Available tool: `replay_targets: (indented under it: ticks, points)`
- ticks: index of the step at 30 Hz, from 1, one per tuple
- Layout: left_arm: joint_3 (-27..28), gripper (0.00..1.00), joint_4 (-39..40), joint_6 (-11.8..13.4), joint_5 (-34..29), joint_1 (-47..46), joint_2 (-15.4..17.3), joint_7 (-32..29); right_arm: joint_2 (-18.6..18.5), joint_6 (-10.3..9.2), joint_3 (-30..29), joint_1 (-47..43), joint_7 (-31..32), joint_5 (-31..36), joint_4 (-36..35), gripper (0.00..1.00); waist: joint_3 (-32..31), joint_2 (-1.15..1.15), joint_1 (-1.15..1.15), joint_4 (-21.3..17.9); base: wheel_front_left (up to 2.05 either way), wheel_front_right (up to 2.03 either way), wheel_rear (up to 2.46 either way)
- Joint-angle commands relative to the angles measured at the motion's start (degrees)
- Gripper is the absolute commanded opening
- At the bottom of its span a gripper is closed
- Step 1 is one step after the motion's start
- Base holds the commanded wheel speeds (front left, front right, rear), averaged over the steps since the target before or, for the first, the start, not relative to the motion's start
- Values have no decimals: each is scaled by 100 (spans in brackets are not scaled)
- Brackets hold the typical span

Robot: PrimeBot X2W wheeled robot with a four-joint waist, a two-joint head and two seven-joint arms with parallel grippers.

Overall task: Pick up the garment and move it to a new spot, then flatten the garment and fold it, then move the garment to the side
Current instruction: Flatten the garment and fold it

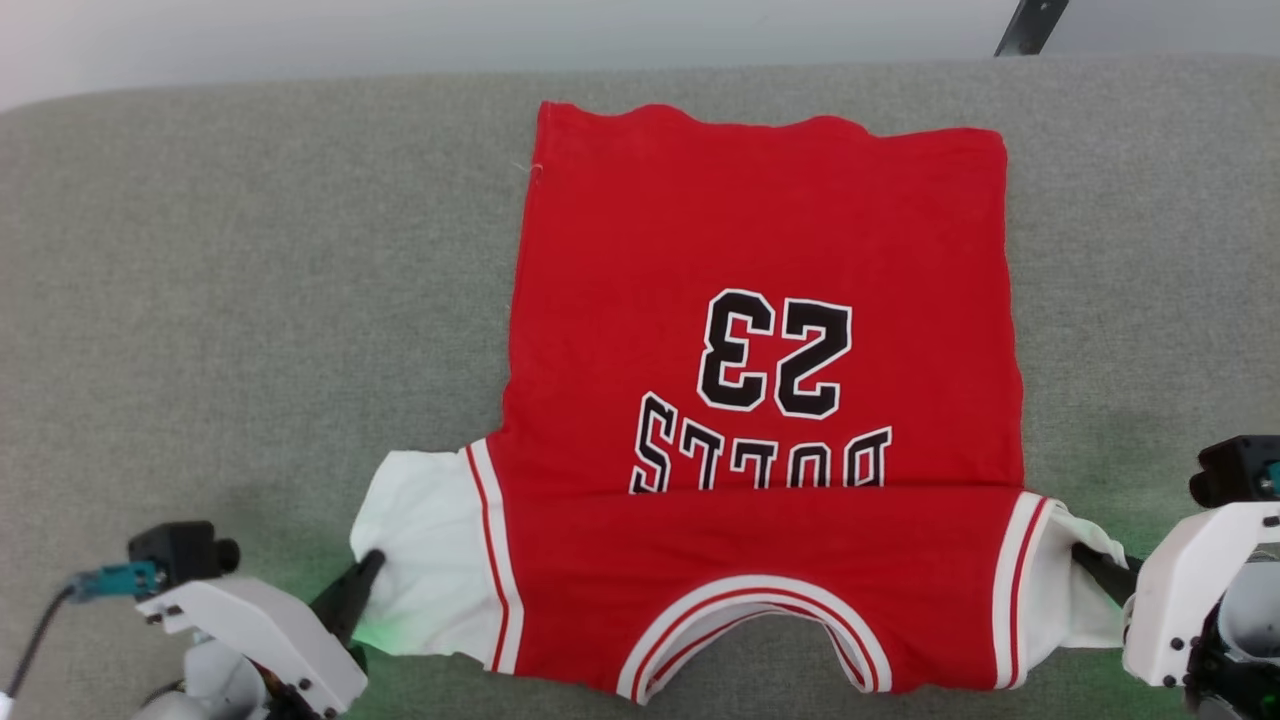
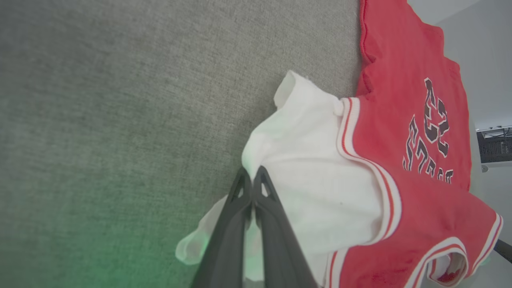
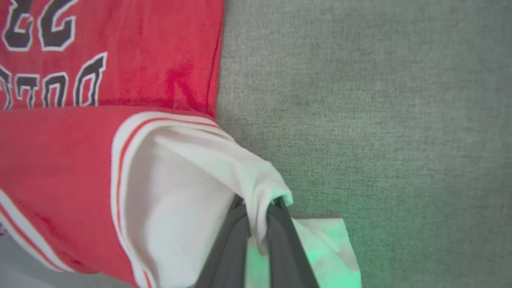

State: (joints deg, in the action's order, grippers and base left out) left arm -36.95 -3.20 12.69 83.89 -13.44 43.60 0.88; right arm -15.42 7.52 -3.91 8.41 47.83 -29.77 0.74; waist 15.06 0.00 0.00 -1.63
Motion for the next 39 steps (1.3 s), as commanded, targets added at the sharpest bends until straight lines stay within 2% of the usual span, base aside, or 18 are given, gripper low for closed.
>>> replay_targets:
  ticks: [1,5,10,15,16,17,18,24,31,35,39]
  points:
    - [-25,0,-87,11,-54,24,-81,78,-65,-6,104,52,-104,54,163,0,63,0,0,5,0,0,0]
    - [-151,0,-397,72,-237,-24,-251,206,-140,-7,347,146,-444,114,540,0,165,0,0,32,0,0,0]
    - [-222,0,-688,-39,-247,-75,-518,278,-128,-9,605,286,-763,140,975,0,227,0,0,43,0,0,0]
    - [-242,0,-825,-95,-259,-103,-602,284,-200,-11,769,397,-914,165,1177,0,227,0,0,40,0,0,0]
    - [-248,0,-841,-98,-260,-117,-620,282,-231,-12,826,427,-970,195,1194,20,222,0,0,39,0,0,0]
    - [-248,0,-850,-110,-259,-131,-638,290,-271,-12,890,455,-1027,210,1192,85,215,0,0,39,0,0,0]
    - [-245,0,-851,-108,-262,-142,-650,287,-312,-12,955,476,-1063,217,1172,100,205,0,0,38,0,0,0]
    - [-260,0,-693,-89,-298,-125,-669,323,-683,-7,803,762,-973,-113,524,100,193,0,0,40,0,0,0]
    - [-256,0,-329,-60,-383,-264,-637,308,-964,-6,224,1699,-128,-330,-98,100,428,0,0,214,0,0,0]
    - [-273,0,-170,-57,-486,-448,-632,277,-852,-6,48,2678,67,-121,194,100,665,0,0,404,0,0,0]
    - [-339,0,-61,-91,-592,-698,-673,161,-768,-6,318,3730,85,414,1047,100,1004,0,0,646,0,0,0]
